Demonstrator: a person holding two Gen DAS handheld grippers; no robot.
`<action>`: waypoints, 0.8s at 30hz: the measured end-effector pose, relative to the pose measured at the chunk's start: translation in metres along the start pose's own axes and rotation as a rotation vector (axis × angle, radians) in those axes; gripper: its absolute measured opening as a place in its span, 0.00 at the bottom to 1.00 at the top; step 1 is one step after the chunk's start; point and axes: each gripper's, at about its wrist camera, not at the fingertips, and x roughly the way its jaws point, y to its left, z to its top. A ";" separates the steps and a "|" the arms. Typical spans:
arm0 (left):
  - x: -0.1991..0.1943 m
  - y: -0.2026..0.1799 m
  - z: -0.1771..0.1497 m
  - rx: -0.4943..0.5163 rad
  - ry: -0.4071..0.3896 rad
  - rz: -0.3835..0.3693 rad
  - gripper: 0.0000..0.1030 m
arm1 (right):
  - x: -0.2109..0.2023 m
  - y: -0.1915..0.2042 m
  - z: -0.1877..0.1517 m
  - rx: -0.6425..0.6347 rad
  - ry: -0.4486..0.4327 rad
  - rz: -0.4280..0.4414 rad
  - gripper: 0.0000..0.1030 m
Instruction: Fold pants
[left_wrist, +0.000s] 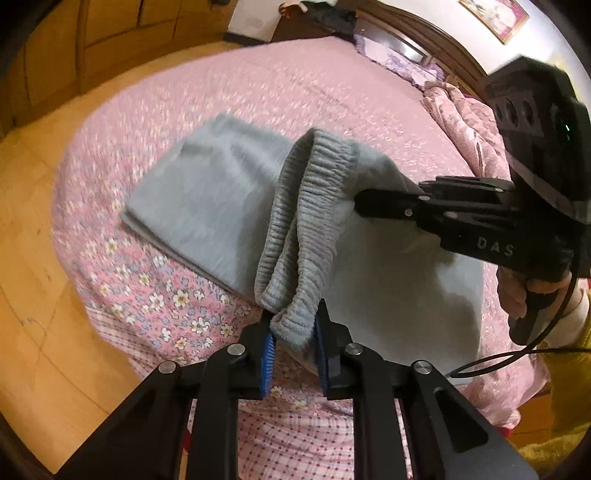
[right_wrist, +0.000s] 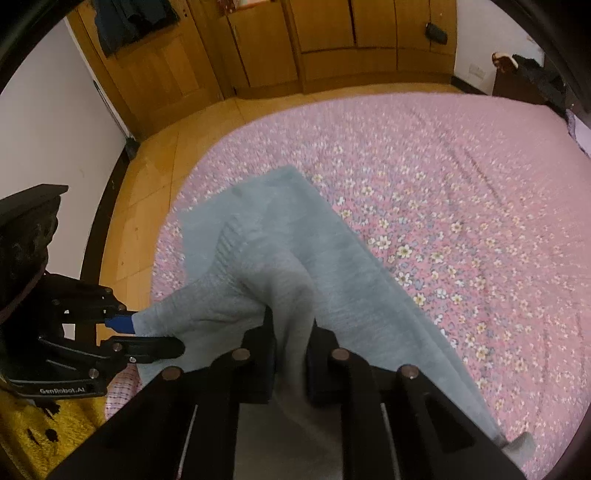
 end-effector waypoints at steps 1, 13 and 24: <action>-0.004 -0.004 0.000 0.019 -0.007 0.009 0.11 | -0.003 0.001 0.001 0.005 -0.009 0.000 0.11; -0.027 0.022 0.050 0.022 -0.110 0.028 0.11 | -0.028 0.000 0.036 0.040 -0.139 -0.030 0.11; 0.010 0.071 0.076 -0.042 -0.047 0.064 0.11 | 0.028 -0.006 0.073 0.091 -0.120 -0.015 0.12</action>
